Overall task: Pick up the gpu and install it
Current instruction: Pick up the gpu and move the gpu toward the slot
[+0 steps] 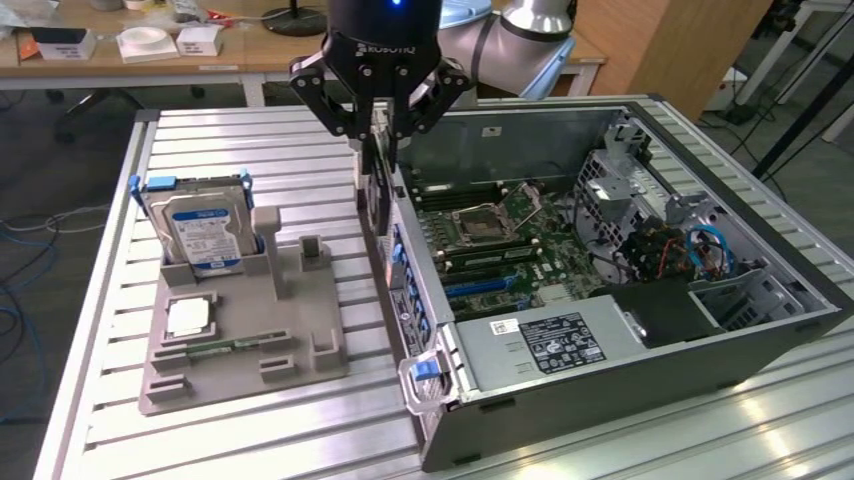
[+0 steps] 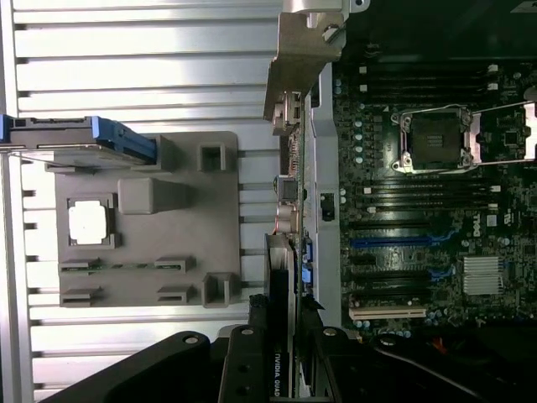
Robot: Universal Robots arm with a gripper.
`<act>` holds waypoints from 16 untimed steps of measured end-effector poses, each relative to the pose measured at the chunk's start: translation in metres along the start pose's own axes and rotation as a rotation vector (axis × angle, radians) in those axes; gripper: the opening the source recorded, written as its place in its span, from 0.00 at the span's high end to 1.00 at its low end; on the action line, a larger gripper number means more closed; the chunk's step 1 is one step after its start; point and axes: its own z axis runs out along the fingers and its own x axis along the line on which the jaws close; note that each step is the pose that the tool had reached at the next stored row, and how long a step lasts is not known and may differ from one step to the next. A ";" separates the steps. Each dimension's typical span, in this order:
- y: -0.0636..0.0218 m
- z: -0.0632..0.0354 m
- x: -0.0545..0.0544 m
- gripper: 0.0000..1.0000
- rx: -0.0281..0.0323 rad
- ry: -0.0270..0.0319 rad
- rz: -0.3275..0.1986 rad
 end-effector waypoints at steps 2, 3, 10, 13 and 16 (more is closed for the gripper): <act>0.0000 0.0000 0.000 0.74 0.0000 0.0000 0.000; 0.0000 0.0000 -0.001 0.74 0.0001 0.0000 0.000; 0.0002 0.0000 -0.005 0.74 0.0000 -0.0001 0.000; 0.0004 0.0001 -0.007 0.74 0.0000 -0.0001 0.000; 0.0005 0.0000 -0.010 0.74 0.0001 0.0000 0.000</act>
